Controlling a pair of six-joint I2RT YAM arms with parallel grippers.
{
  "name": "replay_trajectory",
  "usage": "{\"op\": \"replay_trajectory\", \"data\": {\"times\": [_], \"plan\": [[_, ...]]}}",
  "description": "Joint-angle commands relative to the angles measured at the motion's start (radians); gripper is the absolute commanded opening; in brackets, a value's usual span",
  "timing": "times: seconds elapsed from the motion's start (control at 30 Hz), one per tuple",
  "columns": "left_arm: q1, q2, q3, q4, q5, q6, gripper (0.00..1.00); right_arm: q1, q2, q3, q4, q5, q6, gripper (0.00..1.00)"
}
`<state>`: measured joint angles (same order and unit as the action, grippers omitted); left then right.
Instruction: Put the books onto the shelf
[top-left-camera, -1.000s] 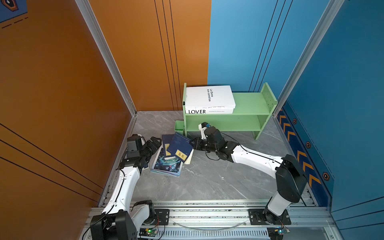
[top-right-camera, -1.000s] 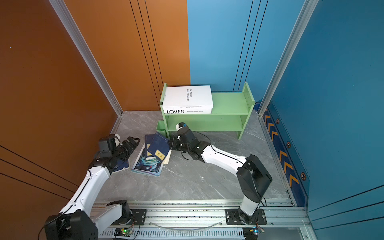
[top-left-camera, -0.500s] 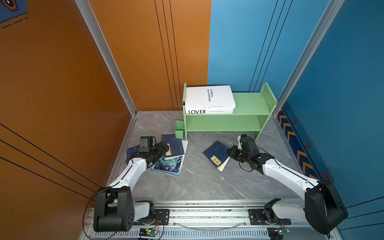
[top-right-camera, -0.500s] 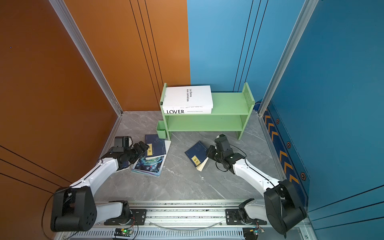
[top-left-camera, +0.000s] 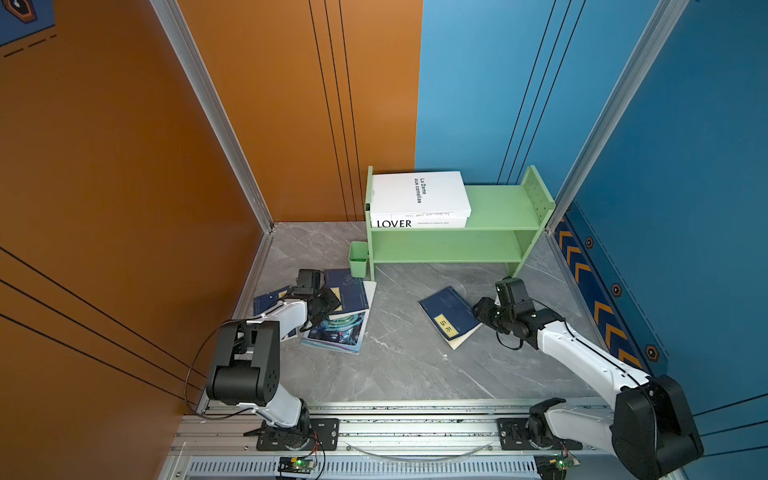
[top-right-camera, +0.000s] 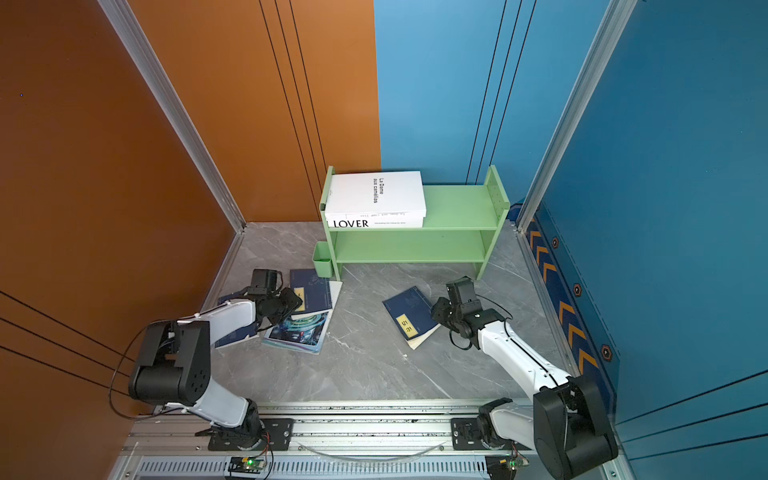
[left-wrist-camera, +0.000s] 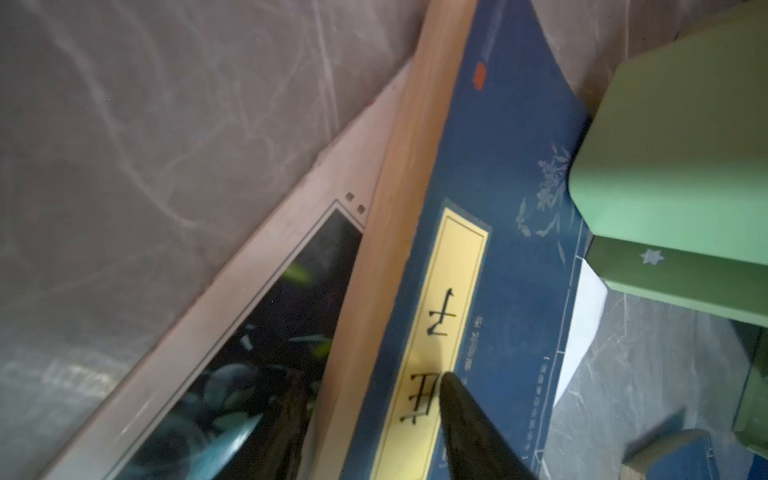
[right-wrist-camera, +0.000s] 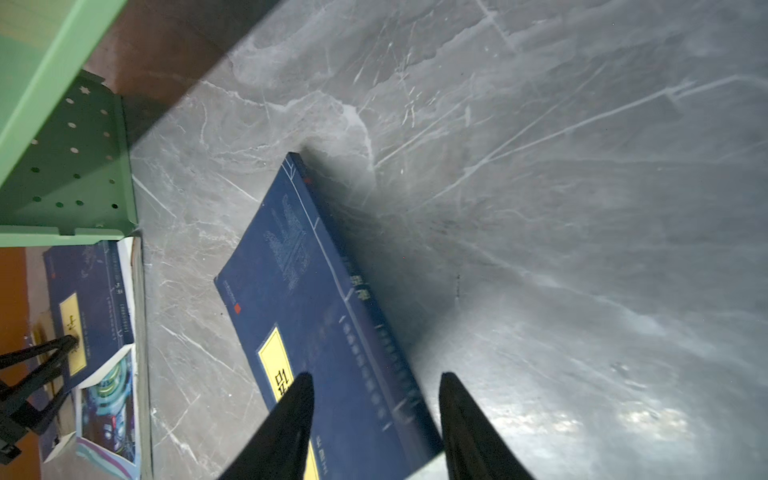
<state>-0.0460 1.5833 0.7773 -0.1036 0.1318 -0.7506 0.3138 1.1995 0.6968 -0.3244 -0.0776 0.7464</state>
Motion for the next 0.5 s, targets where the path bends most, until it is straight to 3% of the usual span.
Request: {"op": "replay_trajectory", "data": {"times": [0.0,0.17,0.23,0.47], "plan": [[-0.017,0.018,0.019,0.001,-0.025,0.013,0.47,-0.007,-0.06,0.049,-0.083,0.077,-0.032,0.54],[-0.029,0.012,0.026,-0.008,-0.048,0.028,0.33,-0.007,-0.127,0.061,-0.104,0.1,-0.041,0.55],[-0.035,0.005,0.027,-0.009,-0.053,0.033,0.23,-0.006,-0.139,0.064,-0.107,0.098,-0.04,0.55],[-0.036,-0.027,0.001,0.046,-0.013,0.01,0.0,0.011,-0.135,0.076,-0.096,0.079,-0.026,0.55]]}}
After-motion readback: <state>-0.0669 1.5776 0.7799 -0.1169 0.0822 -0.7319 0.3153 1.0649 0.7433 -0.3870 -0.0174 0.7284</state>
